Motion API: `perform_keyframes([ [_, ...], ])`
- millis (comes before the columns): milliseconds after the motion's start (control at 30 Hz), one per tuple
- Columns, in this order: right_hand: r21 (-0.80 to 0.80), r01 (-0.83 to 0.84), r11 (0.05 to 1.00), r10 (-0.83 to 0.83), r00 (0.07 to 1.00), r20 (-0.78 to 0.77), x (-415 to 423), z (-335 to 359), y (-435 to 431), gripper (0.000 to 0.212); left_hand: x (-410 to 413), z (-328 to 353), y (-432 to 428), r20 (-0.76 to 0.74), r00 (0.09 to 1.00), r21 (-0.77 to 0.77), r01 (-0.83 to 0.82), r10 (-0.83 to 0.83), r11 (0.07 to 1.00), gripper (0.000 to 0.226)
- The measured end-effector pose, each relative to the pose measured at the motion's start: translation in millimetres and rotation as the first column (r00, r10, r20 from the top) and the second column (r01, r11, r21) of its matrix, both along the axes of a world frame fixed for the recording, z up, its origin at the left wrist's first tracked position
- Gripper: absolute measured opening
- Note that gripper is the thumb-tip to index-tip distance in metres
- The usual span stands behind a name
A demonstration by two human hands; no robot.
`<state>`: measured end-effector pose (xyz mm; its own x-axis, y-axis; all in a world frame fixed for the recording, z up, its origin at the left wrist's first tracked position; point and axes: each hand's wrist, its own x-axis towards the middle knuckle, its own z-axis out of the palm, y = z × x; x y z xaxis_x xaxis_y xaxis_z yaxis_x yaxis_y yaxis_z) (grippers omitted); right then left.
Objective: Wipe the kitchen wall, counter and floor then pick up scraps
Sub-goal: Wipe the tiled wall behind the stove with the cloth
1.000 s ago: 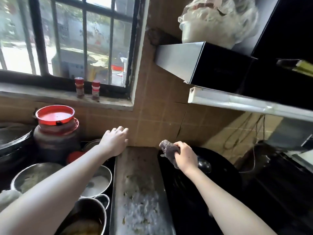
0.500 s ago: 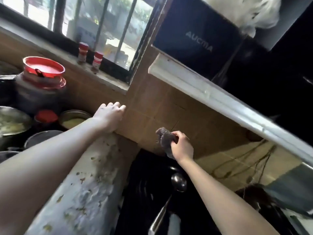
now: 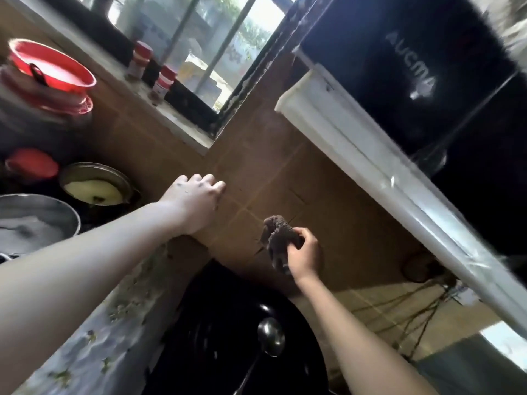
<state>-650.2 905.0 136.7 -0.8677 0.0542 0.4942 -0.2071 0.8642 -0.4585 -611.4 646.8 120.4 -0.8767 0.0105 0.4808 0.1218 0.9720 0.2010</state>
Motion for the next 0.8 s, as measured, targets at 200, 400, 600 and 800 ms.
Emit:
perform_keyframes([
  [200, -0.007, -0.012, 1.0, 0.012, 1.0, -0.018, -39.2, -20.7, 7.2, 0.023, -15.7, -44.6, 16.6, 0.022, 0.997, 0.024, -0.075, 0.074, 0.997, 0.034],
  [400, 0.104, -0.047, 0.994, 0.051, 0.998, -0.035, -88.5, -28.9, 19.2, 0.021, -49.6, -74.2, 29.0, 0.038, 0.986, 0.041, -0.162, 0.161, 0.986, 0.031],
  [600, 0.179, -0.119, 0.977, 0.126, 0.992, -0.029, -142.3, -3.0, 23.8, 0.028, -73.5, -74.3, 48.7, -0.043, 0.984, 0.039, -0.169, 0.17, 0.985, 0.038],
  [800, 0.364, -0.024, 0.931, 0.111, 0.969, -0.221, -191.3, 61.1, 32.6, 0.029, -74.1, -81.1, 63.4, -0.119, 0.979, 0.072, -0.16, 0.168, 0.984, 0.033],
])
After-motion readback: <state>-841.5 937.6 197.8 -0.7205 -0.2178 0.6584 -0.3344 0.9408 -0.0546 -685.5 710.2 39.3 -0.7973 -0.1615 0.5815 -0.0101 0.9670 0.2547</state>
